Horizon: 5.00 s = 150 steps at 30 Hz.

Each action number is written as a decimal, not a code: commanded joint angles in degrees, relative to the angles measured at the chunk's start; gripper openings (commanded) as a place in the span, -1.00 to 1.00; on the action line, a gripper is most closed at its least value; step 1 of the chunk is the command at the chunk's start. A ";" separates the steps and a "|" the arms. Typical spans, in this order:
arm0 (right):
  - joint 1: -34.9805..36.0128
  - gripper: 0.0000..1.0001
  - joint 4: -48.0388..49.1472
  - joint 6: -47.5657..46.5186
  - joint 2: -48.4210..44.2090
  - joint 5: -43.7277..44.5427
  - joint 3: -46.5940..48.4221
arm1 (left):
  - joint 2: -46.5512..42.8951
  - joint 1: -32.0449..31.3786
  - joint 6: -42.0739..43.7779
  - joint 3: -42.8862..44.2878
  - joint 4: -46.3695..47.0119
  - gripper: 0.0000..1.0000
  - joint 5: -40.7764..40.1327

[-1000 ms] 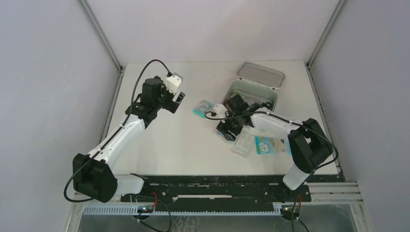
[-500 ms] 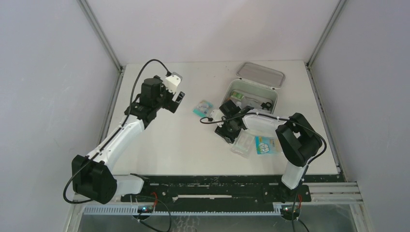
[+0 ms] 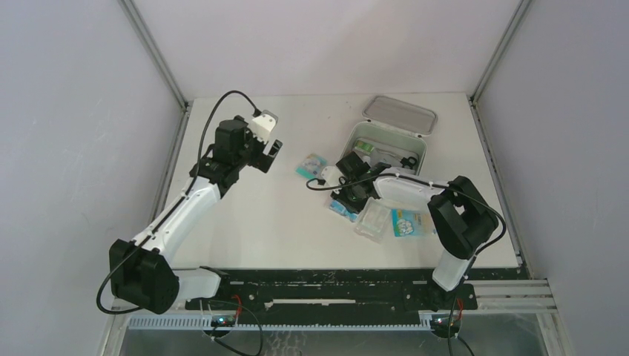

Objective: Organize the medicine kit

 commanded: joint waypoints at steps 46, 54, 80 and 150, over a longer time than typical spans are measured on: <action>-25.77 -0.93 -18.47 -25.83 4.53 -7.68 23.61 | -0.59 0.86 2.58 1.49 0.91 0.99 1.57; -29.47 -0.86 -21.90 -29.59 2.76 -8.40 20.89 | -0.38 0.85 2.58 1.54 0.97 0.99 2.08; -29.75 -0.23 -20.44 -29.03 4.52 -12.87 20.64 | -0.76 0.81 2.58 1.04 0.98 0.99 2.90; -32.45 0.09 -22.68 -9.21 -14.30 -28.98 15.03 | 54.12 0.80 -19.83 39.31 -11.38 -0.18 32.50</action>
